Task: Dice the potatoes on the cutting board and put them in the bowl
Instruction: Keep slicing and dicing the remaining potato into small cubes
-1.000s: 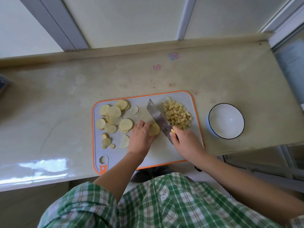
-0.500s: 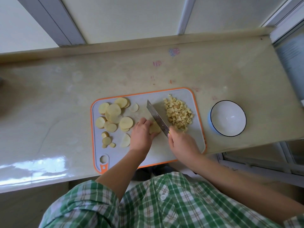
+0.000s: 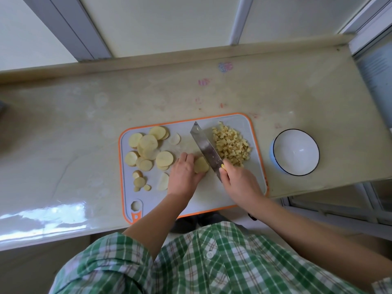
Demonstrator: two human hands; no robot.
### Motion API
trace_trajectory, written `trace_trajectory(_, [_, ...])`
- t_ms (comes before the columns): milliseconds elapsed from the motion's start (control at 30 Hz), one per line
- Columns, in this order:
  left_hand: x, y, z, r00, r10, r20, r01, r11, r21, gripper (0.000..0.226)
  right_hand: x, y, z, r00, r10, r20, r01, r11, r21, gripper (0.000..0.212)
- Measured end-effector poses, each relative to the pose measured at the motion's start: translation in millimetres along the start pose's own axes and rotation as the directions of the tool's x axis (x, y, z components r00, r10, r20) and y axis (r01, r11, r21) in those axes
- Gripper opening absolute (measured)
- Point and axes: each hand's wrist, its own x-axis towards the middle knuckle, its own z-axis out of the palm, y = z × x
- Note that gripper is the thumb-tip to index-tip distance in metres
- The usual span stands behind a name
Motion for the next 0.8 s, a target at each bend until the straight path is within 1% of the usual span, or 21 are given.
trace_trajectory(167, [2, -1, 0, 1.0, 0.004, 0.0, -0.004, 1.0, -0.005, 0.035, -5, -4, -2, 0.999, -0.006, 0.048, 0.008, 0.999, -0.041, 0.012])
trace_trajectory(267, [3, 0, 0, 1.0, -0.006, 0.005, 0.006, 1.0, -0.008, 0.033, -6, -3, 3, 0.997, 0.011, 0.071, -0.01, 1.0, -0.019, 0.015])
trace_trajectory(400, [5, 1, 0, 1.0, -0.016, 0.0, 0.016, 0.999, -0.031, 0.031, -5, -2, 8, 0.998, 0.013, 0.067, -0.015, 1.0, 0.022, 0.018])
trace_trajectory(667, [5, 1, 0, 1.0, -0.011, 0.002, 0.011, 0.999, -0.047, 0.032, 1, -7, 17, 0.999, 0.037, 0.004, -0.037, 0.999, 0.008, 0.017])
trace_trajectory(800, [3, 0, -1, 1.0, 0.006, -0.003, -0.006, 0.999, -0.044, 0.035, 7, -5, 17, 0.999, 0.037, -0.003, -0.037, 0.997, 0.068, 0.019])
